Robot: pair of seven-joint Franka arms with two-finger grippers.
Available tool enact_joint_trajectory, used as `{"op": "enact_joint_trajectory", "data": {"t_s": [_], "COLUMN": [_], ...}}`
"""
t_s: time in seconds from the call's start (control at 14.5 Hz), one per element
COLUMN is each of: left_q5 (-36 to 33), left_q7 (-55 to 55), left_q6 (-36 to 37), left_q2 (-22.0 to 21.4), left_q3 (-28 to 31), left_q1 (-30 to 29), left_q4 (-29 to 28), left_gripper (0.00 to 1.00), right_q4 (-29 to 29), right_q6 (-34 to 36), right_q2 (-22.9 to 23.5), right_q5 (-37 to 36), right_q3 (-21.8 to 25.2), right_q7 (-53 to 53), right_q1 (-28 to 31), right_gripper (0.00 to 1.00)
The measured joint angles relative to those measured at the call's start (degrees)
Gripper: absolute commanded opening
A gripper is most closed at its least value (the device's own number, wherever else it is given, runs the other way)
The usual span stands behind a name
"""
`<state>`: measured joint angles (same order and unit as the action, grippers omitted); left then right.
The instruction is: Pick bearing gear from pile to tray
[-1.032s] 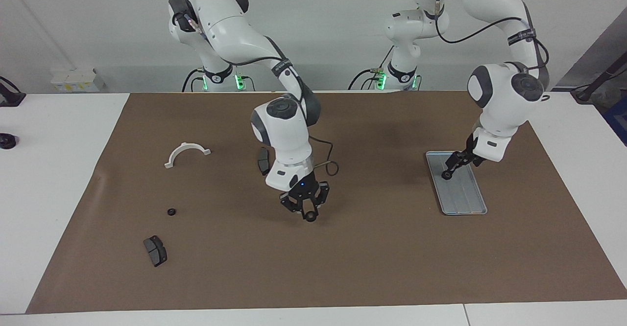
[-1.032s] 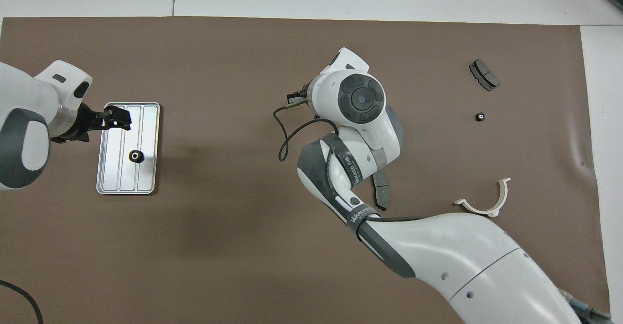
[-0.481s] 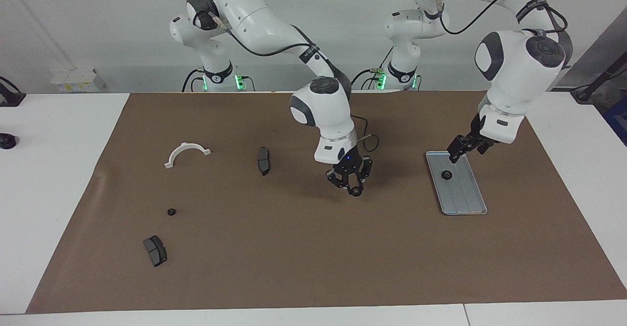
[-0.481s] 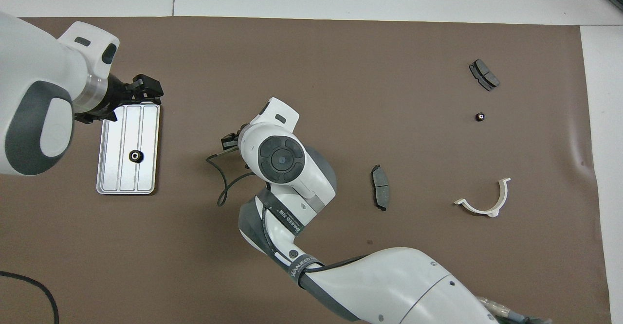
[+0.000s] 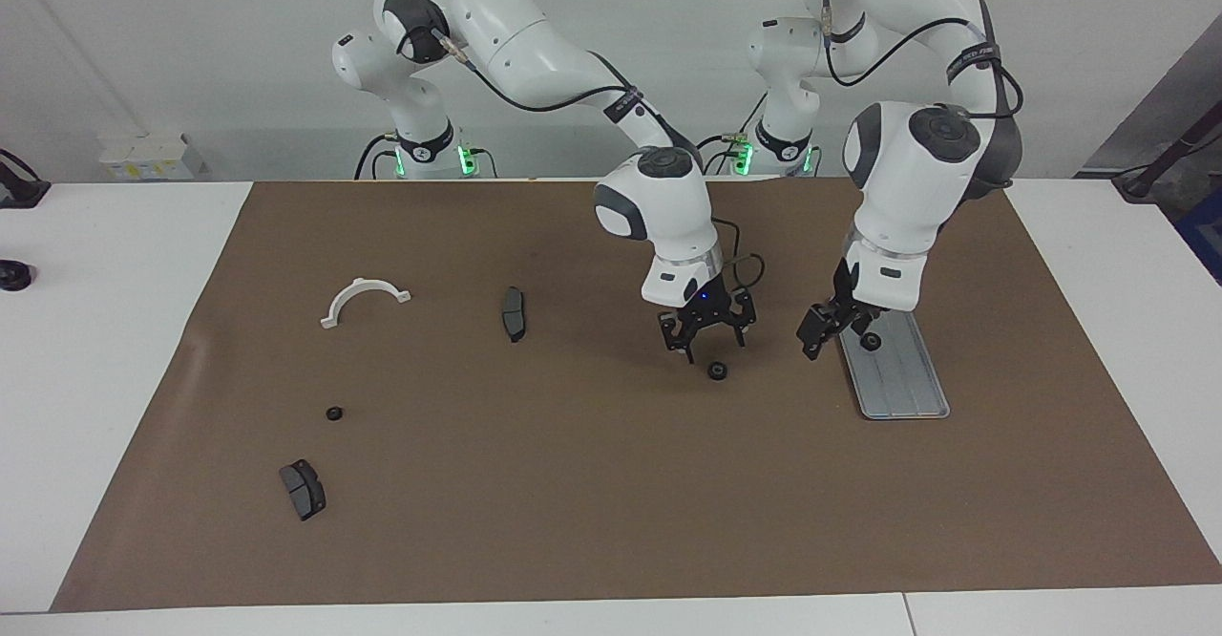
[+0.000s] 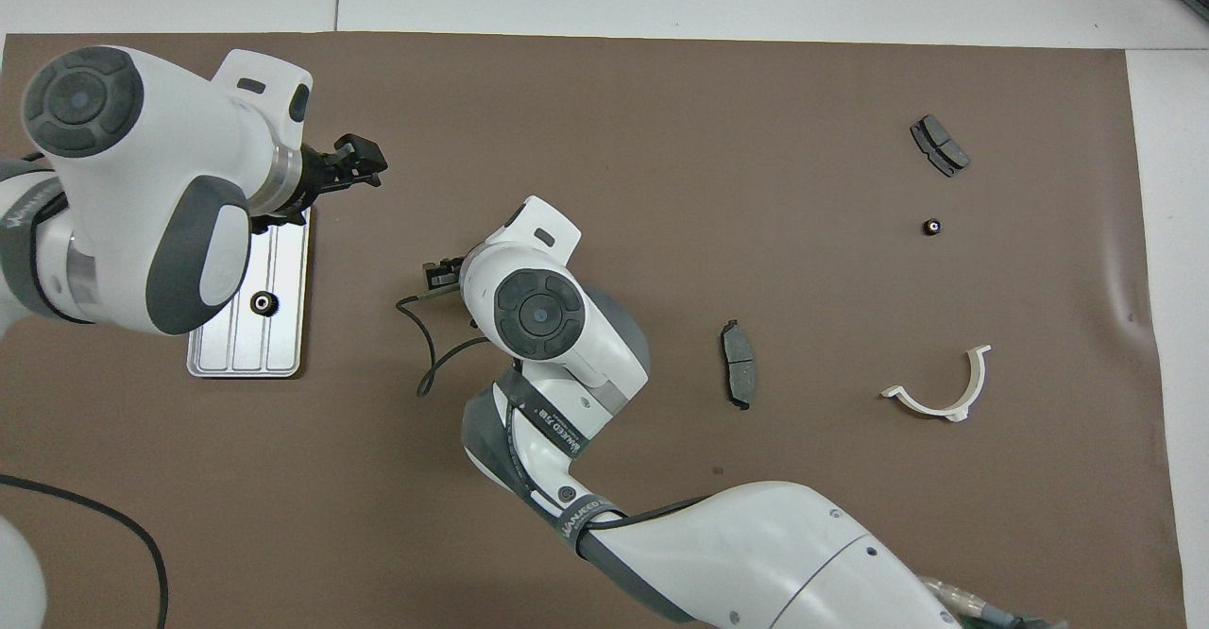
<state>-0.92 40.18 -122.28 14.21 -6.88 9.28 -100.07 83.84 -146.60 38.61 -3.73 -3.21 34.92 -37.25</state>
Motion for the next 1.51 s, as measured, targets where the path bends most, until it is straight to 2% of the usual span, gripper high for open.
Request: {"op": "enact_joint_trajectory", "data": {"t_s": [0.21,0.41,0.69,0.89,1.1,1.24,1.31,1.38,1.44,1.51], "left_q5": [-2.9,-6.3,-6.7,-6.7,-6.7,-6.7,-6.7,-6.7,-6.7,-6.7], "left_q7": [6.7,14.3,17.7,18.7,19.8,19.9,19.9,19.9,19.9,19.9], "left_q6": [-2.2,-4.2,-8.3,-9.2,-9.8,-10.9,-11.5,-11.9,-12.1,-12.1], "left_q2": [3.6,7.7,9.2,9.2,9.2,9.1,9.1,9.1,9.1,9.1], "left_q3": [0.0,0.0,0.0,0.0,-0.1,0.0,0.0,0.0,0.0,0.0], "left_q1": [3.7,7.9,10.3,11.2,11.8,11.9,11.9,11.9,11.9,12.0], "left_q4": [0.0,-0.4,-4.6,-6.8,-7.6,-8.1,-8.3,-8.5,-8.5,-8.6], "left_gripper": [1.0,1.0,0.85,0.69,0.64,0.62,0.56,0.42,0.11,0.0], "right_q4": [-0.5,-0.7,-0.6,0.8,3.3,4.7,5.4,6.1,7.0,7.9], "right_q6": [5.1,12.1,16.2,17.7,18.7,19.4,19.8,20.4,21.0,21.6], "right_q2": [-1.1,-3.3,-5.2,-5.1,-5.1,-5.3,-5.5,-5.9,-6.3,-6.8], "right_q5": [-0.2,-0.2,-0.2,-0.3,-0.3,-0.3,-0.3,-0.3,-0.3,-0.3], "right_q3": [0.9,1.0,1.0,1.1,1.1,1.0,1.0,1.0,1.0,1.0], "right_q7": [-2.3,-9.2,-18.6,-24.7,-28.4,-28.8,-28.8,-28.8,-28.8,-28.8], "right_q1": [5.4,12.8,23.8,31.7,38.3,40.7,41.2,41.4,41.6,41.6], "right_gripper": [0.89,0.89,0.89,0.89,0.88,0.84,0.83,0.81,0.77,0.75]}}
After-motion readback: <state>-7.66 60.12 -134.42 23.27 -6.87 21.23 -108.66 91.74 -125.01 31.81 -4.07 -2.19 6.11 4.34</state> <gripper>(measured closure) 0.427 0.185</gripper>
